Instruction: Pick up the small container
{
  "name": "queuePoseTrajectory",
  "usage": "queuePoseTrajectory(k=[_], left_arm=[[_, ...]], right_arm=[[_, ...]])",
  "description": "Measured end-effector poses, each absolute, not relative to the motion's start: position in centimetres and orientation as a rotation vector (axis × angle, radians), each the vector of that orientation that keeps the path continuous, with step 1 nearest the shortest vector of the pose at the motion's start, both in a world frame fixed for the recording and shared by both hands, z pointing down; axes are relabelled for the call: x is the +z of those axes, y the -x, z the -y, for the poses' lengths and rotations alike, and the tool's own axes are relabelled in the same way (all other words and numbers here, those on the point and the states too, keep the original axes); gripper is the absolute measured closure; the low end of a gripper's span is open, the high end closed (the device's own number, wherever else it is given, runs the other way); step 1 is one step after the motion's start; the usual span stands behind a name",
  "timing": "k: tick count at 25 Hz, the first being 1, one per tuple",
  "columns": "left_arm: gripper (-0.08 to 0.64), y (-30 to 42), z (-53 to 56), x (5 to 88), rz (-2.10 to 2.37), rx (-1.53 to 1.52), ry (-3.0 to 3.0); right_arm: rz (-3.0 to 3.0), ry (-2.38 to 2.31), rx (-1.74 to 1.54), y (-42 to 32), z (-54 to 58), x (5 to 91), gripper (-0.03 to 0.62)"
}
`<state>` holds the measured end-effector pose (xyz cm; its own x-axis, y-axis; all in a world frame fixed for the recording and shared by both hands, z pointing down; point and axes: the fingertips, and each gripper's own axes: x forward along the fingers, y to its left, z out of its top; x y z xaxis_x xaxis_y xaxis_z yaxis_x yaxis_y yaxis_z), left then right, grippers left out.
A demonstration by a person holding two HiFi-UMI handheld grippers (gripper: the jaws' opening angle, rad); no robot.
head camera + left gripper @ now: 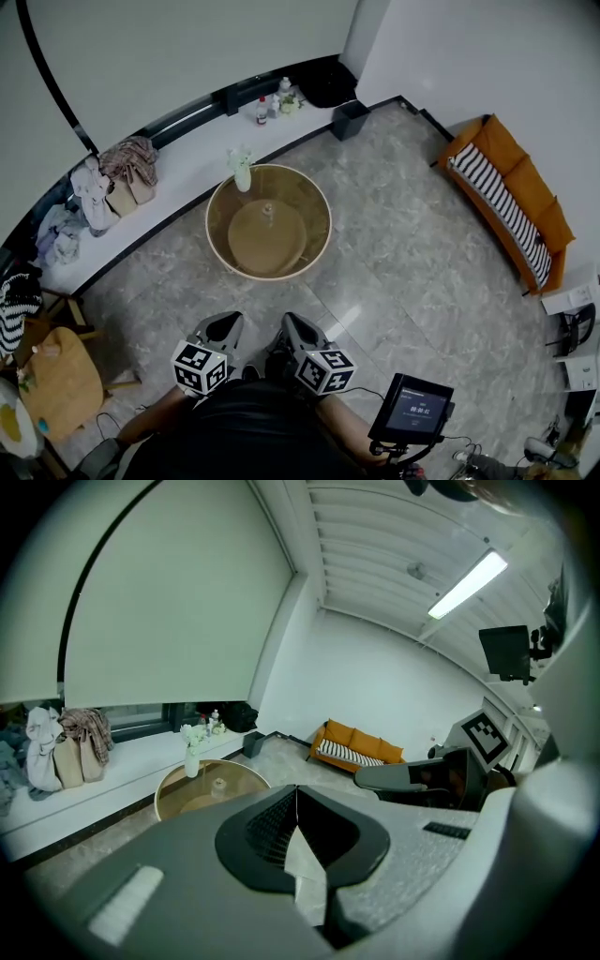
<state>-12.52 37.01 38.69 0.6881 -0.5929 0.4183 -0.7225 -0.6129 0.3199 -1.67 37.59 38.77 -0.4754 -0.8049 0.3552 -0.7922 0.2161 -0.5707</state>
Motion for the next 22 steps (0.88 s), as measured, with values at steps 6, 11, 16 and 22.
queuePoseTrajectory(k=[6, 11, 16, 22], left_arm=[[0.558, 9.8, -32.2, 37.6, 1.069, 0.391, -2.425], [0.558, 7.3, -28.9, 37.6, 1.096, 0.419, -2.406], [0.558, 5.4, -27.1, 38.0, 1.11, 0.448, -2.39], [0.558, 3.2, -25.4, 36.9, 1.136, 0.45, -2.409]], right_arm=[[-2.463, 1.53, -1.13, -0.8, -32.0, 38.0, 0.586], [-2.477, 1.479, -1.175, -2.9, -28.4, 38.5, 0.585], [-2.46, 1.452, -1.2, -4.8, -26.3, 39.0, 0.586], [-2.443, 1.418, -1.169, -6.8, -24.1, 37.8, 0.586]])
